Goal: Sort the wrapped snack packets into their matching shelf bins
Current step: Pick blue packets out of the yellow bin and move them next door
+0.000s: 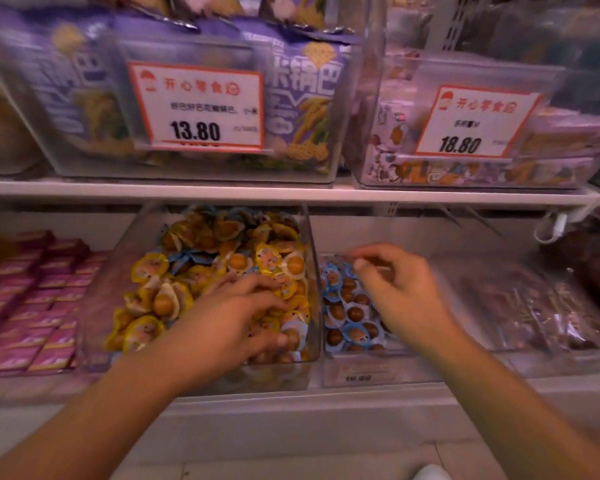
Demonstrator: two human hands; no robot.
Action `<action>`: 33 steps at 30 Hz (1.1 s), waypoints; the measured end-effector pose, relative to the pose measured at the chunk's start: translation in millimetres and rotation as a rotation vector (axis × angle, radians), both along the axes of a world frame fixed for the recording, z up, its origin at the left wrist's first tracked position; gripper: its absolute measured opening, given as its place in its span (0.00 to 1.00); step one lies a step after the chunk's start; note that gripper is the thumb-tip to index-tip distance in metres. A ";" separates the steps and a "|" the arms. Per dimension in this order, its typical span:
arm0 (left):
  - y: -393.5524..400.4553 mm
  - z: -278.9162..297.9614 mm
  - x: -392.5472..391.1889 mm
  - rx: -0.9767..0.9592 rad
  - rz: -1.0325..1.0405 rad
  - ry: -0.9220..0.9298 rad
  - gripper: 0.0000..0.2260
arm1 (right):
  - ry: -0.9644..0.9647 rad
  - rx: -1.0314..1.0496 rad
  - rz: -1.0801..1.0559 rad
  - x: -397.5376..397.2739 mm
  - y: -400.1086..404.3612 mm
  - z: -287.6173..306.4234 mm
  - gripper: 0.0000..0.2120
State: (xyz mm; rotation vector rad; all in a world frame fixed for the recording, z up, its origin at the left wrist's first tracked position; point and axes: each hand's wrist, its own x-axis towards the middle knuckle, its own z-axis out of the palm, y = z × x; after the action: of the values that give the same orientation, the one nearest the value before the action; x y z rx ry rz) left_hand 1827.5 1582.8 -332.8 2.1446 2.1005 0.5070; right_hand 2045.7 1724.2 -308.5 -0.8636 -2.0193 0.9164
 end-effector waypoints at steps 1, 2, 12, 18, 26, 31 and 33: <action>0.9 -0.4 -2.8 0.032 0.010 0.007 0.20 | -0.044 0.084 0.054 -11.7 -11.6 -2.6 0.06; 2.6 0.0 -7.1 0.056 0.022 0.031 0.17 | -0.067 0.176 0.089 -21.3 -20.6 -5.1 0.08; -5.2 17.0 -30.0 0.170 0.152 0.210 0.10 | -0.233 0.464 0.214 -44.7 -20.2 -18.6 0.11; -21.9 20.5 27.5 0.004 -0.047 -0.139 0.26 | -0.120 0.489 0.175 -50.5 -16.5 -28.5 0.13; -11.6 -4.8 46.3 -0.091 0.028 0.063 0.29 | -0.116 0.483 0.167 -51.0 -15.7 -30.7 0.14; -9.4 1.5 37.9 -0.072 0.007 -0.099 0.20 | -0.108 0.473 0.171 -50.9 -15.2 -30.3 0.15; -9.6 2.1 35.0 -0.112 0.002 -0.063 0.22 | -0.115 0.471 0.169 -50.9 -15.6 -29.9 0.15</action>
State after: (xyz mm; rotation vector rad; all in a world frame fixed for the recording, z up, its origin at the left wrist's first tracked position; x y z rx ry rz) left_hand 1862.5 1573.2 -330.7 2.0386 2.0469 0.4395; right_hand 1994.8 1708.6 -338.4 -0.4988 -2.3019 0.4478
